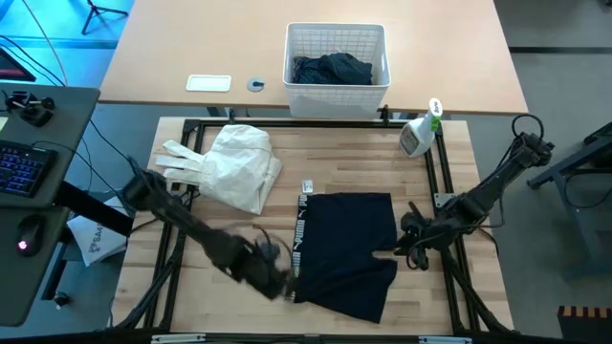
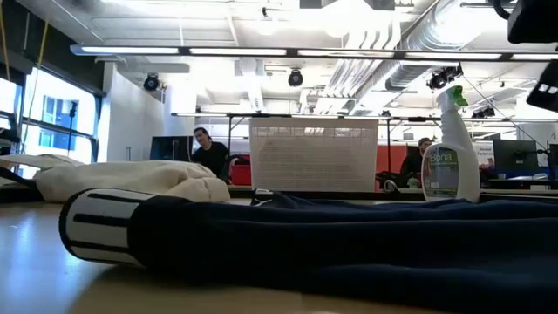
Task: Fold laundry
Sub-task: Fold the blue underwear
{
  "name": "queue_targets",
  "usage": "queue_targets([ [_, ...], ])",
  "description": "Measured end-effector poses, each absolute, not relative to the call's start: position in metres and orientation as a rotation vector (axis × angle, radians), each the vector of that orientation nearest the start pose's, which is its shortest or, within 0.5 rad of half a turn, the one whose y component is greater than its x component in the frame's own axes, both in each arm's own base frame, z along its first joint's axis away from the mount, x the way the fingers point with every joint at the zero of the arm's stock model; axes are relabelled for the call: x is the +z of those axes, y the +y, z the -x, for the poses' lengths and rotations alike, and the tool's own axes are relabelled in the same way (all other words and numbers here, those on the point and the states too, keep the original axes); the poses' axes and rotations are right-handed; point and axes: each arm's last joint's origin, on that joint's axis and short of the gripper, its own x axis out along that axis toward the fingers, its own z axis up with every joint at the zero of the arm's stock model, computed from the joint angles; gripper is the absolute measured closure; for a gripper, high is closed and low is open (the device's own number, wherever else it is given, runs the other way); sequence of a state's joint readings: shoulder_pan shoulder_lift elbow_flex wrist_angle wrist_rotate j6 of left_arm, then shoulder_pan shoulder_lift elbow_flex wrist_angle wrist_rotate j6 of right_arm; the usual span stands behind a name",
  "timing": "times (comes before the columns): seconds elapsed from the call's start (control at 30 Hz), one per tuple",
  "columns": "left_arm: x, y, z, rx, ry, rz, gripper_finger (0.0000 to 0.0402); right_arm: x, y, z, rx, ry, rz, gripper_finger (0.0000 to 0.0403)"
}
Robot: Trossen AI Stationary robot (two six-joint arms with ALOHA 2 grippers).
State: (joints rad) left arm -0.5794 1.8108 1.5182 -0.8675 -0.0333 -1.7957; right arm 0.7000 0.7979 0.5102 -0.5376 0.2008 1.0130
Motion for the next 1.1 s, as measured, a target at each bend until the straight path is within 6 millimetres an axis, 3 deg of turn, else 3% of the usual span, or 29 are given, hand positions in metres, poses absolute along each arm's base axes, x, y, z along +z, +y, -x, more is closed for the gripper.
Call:
queue_targets([
  [0.13,0.278,-0.154,-0.310,0.851,0.888,1.098,0.0238,0.214,0.089,-0.121,0.001,0.824,-0.586,0.0279],
  [0.23,0.276,-0.108,-0.329,0.912,0.857,0.995,0.0238,0.214,0.087,-0.123,-0.029,0.801,-0.592,0.0279],
  [0.37,0.254,-0.048,-0.360,0.924,0.922,0.935,0.0224,0.215,0.083,-0.125,-0.049,0.794,-0.608,0.0279],
  [0.53,0.215,0.011,-0.380,0.901,1.109,0.897,0.0201,0.215,0.081,-0.128,-0.049,0.789,-0.634,0.0279],
  [0.87,0.173,0.078,-0.392,0.742,1.237,0.926,0.0211,0.214,0.078,-0.128,-0.100,0.801,-0.710,0.0279],
  [1.1,0.166,0.090,-0.393,0.566,1.269,0.840,0.0234,0.212,0.054,-0.133,-0.231,0.828,-0.815,0.0279],
])
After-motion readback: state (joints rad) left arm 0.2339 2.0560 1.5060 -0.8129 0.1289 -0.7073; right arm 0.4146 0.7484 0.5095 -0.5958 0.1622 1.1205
